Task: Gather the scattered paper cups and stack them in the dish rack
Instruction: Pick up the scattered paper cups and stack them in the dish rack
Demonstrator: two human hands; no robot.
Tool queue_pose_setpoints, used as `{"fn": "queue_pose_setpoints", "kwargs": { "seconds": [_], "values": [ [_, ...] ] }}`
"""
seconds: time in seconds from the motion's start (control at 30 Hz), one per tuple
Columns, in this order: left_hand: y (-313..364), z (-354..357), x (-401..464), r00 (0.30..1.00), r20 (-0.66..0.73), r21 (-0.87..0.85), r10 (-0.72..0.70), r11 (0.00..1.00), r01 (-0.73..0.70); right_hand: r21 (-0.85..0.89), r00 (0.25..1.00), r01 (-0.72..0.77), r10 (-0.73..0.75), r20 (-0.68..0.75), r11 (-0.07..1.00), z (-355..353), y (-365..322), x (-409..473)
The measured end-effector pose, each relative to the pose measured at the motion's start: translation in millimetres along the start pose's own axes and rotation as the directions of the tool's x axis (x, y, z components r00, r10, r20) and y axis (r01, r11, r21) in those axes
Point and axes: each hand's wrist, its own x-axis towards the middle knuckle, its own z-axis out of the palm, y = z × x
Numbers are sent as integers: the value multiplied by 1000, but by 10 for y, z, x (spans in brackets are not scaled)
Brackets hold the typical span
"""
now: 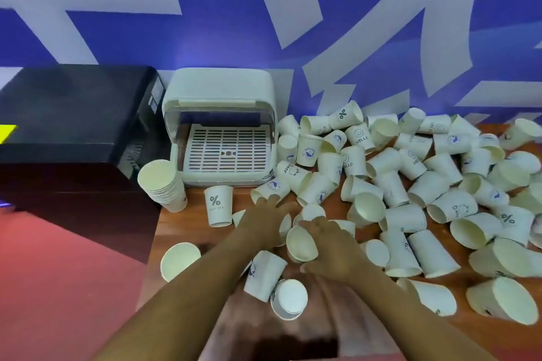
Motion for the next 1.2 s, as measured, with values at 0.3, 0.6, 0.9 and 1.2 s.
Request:
{"fn": "queue_pose_setpoints", "kwargs": {
  "seconds": [0.3, 0.6, 0.9, 1.2],
  "values": [
    [-96, 129, 98, 999, 29, 72, 12, 997, -14, -39, 995, -75, 72, -75, 996, 143, -74, 108],
    [-286, 10, 51, 1000, -13, -17, 22, 1000, -22, 55, 988, -143, 146, -52, 988, -15, -151, 47],
    [-700, -302, -339, 990, -54, -479, -132, 873, 90, 297, 969, -115, 172, -175, 948, -469, -284, 99],
    [-1117, -512, -553, 924, -126, -664, -361, 723, 192, 318, 945, -47, 145, -292, 947, -855, -657, 473]
  ]
}}
